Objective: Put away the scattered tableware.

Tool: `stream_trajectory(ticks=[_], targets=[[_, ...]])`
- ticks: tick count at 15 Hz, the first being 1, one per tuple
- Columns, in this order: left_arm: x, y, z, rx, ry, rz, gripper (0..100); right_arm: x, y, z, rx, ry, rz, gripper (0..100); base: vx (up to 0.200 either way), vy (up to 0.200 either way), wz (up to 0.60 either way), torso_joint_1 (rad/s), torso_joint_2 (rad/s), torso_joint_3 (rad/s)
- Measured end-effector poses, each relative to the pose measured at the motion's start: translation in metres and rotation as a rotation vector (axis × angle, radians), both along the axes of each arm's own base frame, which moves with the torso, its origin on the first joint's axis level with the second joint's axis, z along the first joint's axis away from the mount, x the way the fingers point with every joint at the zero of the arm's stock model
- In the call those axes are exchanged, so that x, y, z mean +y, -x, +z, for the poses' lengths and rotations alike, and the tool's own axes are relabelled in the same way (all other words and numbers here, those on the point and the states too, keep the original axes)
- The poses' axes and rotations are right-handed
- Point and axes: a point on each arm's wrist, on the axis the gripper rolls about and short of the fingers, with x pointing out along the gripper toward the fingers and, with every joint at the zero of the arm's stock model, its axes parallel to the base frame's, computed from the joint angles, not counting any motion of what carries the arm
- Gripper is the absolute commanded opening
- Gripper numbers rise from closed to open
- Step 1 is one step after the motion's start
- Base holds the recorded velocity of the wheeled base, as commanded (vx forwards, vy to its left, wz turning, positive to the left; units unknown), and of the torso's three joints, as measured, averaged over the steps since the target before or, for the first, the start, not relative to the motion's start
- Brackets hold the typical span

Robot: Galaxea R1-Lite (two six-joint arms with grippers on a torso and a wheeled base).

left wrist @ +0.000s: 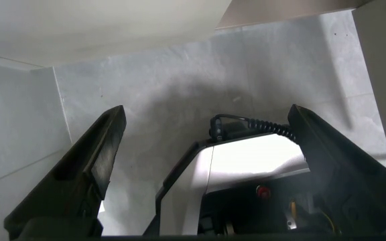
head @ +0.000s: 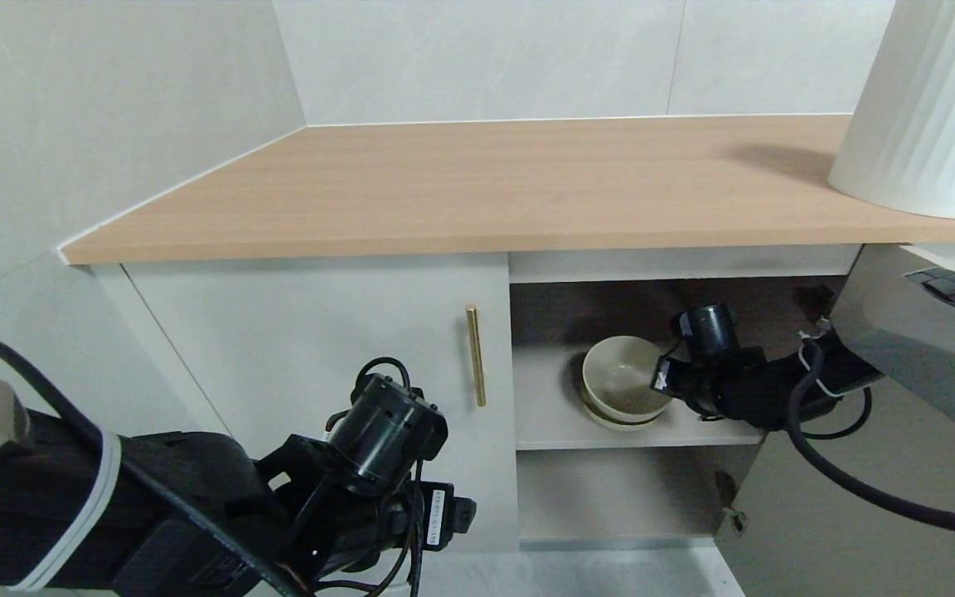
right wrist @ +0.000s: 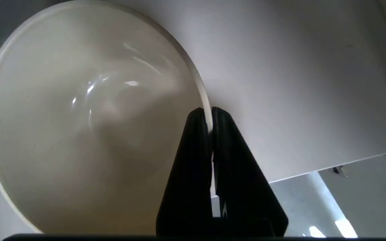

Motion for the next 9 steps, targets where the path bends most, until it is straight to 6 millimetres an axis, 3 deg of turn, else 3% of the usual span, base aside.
stream_trajectory(ticks=[8,9], targets=[[0.0001,0.0001,0.0,0.0,0.0,0.0,100,0.0008,-0.0006,-0.0044,0.009,0.006,0.003,0,0.0,0.0,0.0,0.0,0.0,0.0],[0.0001,0.0001,0.0,0.0,-0.001,0.0,100,0.0011,-0.0006,-0.0047,0.01,0.006,0.004,100,0.0,0.0,0.0,0.0,0.0,0.0]])
